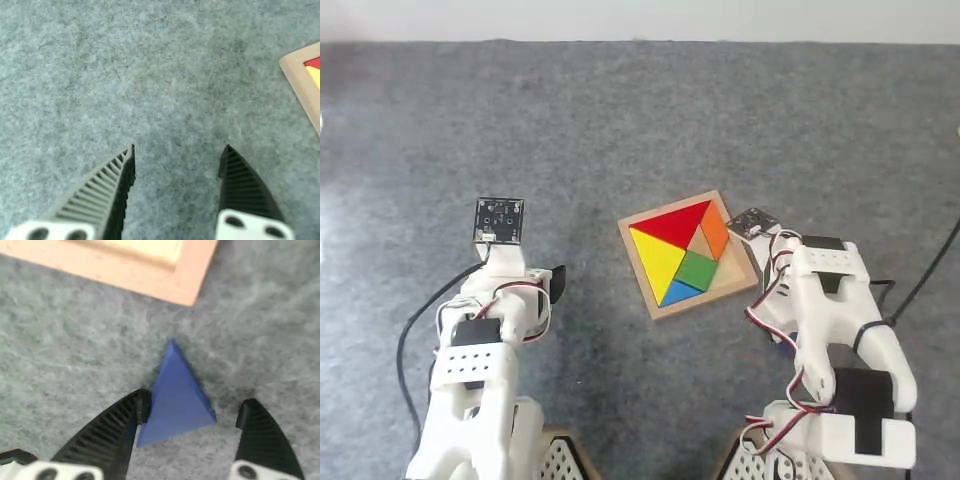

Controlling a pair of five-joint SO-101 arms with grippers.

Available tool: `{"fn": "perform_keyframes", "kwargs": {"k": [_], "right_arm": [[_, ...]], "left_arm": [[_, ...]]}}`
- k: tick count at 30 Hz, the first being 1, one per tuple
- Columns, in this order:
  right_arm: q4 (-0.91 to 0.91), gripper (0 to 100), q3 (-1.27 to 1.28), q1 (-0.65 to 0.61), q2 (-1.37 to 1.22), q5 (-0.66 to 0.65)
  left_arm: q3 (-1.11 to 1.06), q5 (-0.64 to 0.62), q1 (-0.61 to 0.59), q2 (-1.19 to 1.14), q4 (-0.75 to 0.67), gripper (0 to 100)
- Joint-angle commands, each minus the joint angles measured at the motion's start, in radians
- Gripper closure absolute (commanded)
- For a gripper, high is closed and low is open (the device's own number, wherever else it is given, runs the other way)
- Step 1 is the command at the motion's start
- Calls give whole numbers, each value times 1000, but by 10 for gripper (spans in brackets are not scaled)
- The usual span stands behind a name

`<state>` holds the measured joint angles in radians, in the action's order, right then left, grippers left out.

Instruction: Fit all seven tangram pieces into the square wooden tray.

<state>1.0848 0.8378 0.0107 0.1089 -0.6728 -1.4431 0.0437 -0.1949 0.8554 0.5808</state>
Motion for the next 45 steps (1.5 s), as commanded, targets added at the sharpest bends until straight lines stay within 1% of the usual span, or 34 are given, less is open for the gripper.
{"fn": "perform_keyframes", "kwargs": {"k": [1,7,16,18,20,22,25,27,31,34,36,42,45], "right_arm": [[-28,735,-49,16,-19,-9],[-21,735,-157,54,-19,-14],[159,735,-408,15,-19,-14],[182,732,-428,15,-27,-17],[200,729,-385,10,-27,-77],[211,688,-299,-16,-25,-152],[170,597,-195,-38,-18,-172],[133,569,-180,-28,-27,-195],[124,577,-176,12,-28,-264],[117,612,-175,53,-28,-282],[108,616,-175,71,-28,-284],[-47,617,-92,68,-71,-284],[-51,616,-91,67,-73,-285]], "left_arm": [[2,9,3,5,-17,731],[2,9,3,5,-17,731],[2,9,3,5,-17,731],[2,9,3,5,-17,731],[2,9,3,5,-17,731],[2,9,3,5,-17,731],[2,9,3,5,-17,731],[2,9,3,5,-17,731],[2,9,3,5,-17,731],[2,9,3,5,-17,731],[2,9,3,5,-17,731],[2,9,3,5,-17,731],[2,9,3,5,-17,731]]}}
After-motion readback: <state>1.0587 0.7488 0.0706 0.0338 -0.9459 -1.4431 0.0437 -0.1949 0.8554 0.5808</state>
